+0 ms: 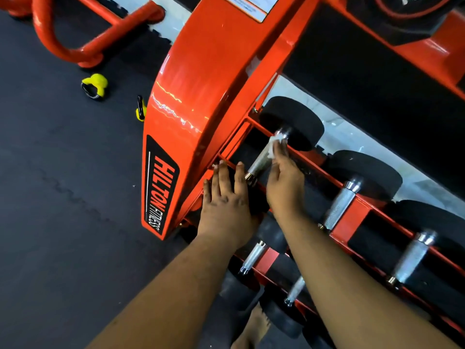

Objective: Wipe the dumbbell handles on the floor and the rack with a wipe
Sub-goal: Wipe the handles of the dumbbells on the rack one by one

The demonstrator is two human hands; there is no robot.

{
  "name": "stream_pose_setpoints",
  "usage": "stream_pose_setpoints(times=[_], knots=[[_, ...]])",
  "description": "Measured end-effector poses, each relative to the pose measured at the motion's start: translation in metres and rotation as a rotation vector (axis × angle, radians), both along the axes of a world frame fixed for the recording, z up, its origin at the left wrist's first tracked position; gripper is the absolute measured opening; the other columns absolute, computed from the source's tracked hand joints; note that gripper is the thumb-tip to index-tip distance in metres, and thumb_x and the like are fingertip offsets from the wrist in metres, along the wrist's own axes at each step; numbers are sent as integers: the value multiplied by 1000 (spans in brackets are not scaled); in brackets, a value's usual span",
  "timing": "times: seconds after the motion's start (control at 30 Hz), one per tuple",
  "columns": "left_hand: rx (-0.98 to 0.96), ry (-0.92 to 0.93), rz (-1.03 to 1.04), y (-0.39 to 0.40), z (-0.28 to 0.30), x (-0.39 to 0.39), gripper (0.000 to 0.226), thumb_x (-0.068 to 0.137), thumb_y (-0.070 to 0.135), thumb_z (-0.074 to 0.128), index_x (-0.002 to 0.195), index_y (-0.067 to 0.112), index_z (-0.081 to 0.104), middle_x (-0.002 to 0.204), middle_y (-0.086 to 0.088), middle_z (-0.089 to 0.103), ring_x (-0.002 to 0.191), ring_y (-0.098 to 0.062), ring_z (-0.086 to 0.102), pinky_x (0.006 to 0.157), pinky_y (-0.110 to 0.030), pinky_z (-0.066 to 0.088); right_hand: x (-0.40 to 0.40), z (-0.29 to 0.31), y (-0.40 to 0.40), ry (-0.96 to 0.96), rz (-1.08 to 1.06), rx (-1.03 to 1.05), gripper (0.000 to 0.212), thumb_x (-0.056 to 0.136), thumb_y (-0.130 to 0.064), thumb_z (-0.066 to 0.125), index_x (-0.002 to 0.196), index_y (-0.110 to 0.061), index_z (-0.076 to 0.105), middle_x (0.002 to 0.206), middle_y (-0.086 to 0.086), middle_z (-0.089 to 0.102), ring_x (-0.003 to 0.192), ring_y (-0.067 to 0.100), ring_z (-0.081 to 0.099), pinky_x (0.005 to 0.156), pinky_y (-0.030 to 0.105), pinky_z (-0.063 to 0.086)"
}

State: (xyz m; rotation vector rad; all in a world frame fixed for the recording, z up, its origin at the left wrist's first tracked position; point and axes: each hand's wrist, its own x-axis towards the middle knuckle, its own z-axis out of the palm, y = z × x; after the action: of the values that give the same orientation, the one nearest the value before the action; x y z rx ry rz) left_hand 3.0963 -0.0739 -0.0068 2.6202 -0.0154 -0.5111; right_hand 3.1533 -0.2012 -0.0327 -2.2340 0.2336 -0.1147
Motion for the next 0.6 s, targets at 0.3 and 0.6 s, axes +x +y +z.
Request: stream_pose_setpoints(times=[0.3, 0.6], knots=[[-1, -17, 9, 1, -1, -1, 102, 95, 51, 52, 158, 18, -21, 165, -19, -20, 155, -33, -18, 122, -45, -13, -18, -5, 16, 432, -223, 431, 35, 103, -20, 47, 135, -21, 62, 129, 3, 68, 120, 19, 63, 105, 40, 50], [2, -28, 23, 0, -2, -1, 110, 90, 65, 55, 158, 21, -20, 166, -17, -19, 155, -34, -15, 121, -46, -14, 36, -1, 3, 515, -317, 1256, 42, 99, -27, 58, 138, -14, 59, 124, 5, 67, 100, 17, 61, 106, 37, 45]])
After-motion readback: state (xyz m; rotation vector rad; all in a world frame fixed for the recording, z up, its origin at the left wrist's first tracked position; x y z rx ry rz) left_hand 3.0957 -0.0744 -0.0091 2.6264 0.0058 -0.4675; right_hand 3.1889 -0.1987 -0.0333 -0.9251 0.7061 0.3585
